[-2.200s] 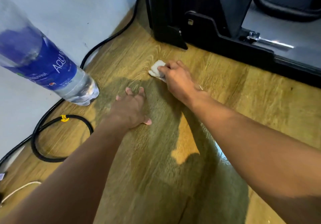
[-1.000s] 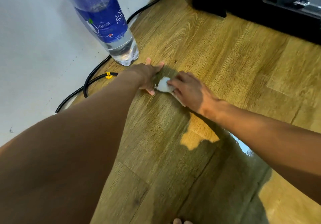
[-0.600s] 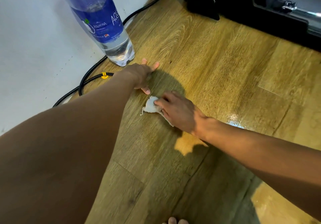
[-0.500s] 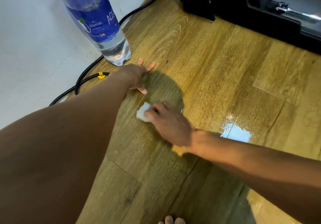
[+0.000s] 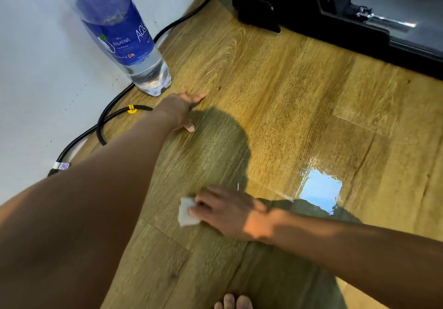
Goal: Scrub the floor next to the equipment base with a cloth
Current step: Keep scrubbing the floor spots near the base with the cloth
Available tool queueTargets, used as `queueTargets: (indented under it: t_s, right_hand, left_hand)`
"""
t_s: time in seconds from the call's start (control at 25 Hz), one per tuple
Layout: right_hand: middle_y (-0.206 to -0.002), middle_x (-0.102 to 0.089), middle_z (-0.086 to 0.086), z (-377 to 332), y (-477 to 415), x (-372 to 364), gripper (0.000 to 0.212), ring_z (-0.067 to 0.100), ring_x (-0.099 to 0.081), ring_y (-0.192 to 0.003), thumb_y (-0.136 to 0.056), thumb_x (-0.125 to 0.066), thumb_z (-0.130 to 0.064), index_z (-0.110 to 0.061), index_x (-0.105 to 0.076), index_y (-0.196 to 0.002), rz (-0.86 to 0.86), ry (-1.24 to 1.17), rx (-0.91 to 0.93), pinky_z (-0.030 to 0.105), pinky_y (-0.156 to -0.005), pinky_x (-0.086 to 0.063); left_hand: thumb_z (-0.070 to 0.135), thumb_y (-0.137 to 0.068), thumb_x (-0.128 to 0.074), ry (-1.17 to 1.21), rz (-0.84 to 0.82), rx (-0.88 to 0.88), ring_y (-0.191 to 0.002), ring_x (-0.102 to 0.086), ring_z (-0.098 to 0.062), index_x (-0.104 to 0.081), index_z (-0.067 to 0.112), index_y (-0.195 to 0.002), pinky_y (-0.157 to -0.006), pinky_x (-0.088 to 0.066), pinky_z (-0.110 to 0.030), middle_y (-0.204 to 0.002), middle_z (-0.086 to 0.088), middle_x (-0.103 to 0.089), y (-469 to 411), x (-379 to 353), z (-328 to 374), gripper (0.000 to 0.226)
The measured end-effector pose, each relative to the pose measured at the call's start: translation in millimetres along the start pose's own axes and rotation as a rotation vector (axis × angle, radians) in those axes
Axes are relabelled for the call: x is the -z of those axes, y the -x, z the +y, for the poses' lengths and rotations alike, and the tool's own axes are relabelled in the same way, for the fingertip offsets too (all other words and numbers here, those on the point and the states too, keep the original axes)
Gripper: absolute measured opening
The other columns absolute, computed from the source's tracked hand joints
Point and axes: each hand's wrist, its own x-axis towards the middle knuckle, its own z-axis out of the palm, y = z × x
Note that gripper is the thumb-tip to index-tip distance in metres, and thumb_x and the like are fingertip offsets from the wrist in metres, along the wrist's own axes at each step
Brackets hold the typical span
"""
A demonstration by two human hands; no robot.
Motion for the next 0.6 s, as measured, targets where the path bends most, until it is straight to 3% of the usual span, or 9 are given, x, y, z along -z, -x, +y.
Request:
queueTargets:
  t_s: [0.12,0.2,0.28,0.36,0.48,0.6]
  right_hand:
    - [-0.107,-0.060,0.009,19.0,13.7,9.5,0.039,0.020,-0.056,-0.095,-0.078,-0.070,-0.017,-0.010,-0.053,-0.113,-0.051,0.076,0.151,0.031,-0.074,-0.054]
    - [-0.109,-0.058,0.008,44.0,22.4,20.6,0.039,0.022,-0.055,-0.096,-0.077,-0.069,-0.009,-0.011,-0.056,-0.113,0.087,0.015,-0.072,0.031,-0.077,-0.053]
    - [-0.107,-0.058,0.007,50.8,31.3,23.4,0.032,0.019,-0.054,-0.093,-0.080,-0.063,-0.009,-0.013,-0.057,-0.111,0.242,0.043,-0.273,0.025,-0.072,-0.053]
    - [-0.104,-0.058,0.008,38.4,35.8,7.6,0.024,0.020,-0.053,-0.091,-0.085,-0.056,-0.009,-0.012,-0.056,-0.109,0.246,0.044,-0.192,0.026,-0.069,-0.051]
    - [-0.100,-0.058,0.010,47.1,43.9,10.5,0.021,0.022,-0.053,-0.090,-0.086,-0.059,-0.004,-0.010,-0.059,-0.107,0.172,0.063,-0.014,0.034,-0.067,-0.053]
    - [-0.102,-0.061,0.009,86.4,41.5,42.9,0.024,0.022,-0.056,-0.090,-0.085,-0.066,-0.017,-0.014,-0.060,-0.108,0.309,0.100,-0.330,0.033,-0.067,-0.057]
  left_hand:
    - [0.023,-0.078,-0.077,0.017,-0.008,0.010,-0.142,-0.020,-0.028,-0.018,0.032,-0.151,-0.111,-0.025,-0.041,-0.155,-0.007,-0.024,1.9,3.1,14.6,0.094]
    - [0.032,-0.075,-0.079,0.110,-0.036,0.029,-0.143,-0.016,-0.028,-0.017,0.032,-0.152,-0.114,-0.022,-0.046,-0.156,-0.006,-0.023,3.1,-0.1,27.6,0.099]
    - [0.041,-0.070,-0.081,0.099,-0.093,0.038,-0.146,-0.002,-0.034,-0.005,0.030,-0.153,-0.116,-0.013,-0.054,-0.159,-0.013,-0.008,4.5,-7.8,41.4,0.113]
    - [0.047,-0.068,-0.080,0.032,-0.127,0.047,-0.144,0.007,-0.040,0.006,0.026,-0.153,-0.115,-0.006,-0.057,-0.157,-0.022,0.003,6.0,-13.8,48.2,0.122]
    - [0.049,-0.068,-0.078,0.009,-0.132,0.050,-0.141,0.006,-0.047,0.009,0.025,-0.152,-0.115,-0.006,-0.059,-0.155,-0.026,0.007,4.0,-14.7,51.9,0.124]
    - [0.049,-0.068,-0.078,0.021,-0.125,0.056,-0.139,0.006,-0.052,0.010,0.028,-0.152,-0.114,-0.009,-0.059,-0.155,-0.026,0.010,1.1,-14.4,51.3,0.123]
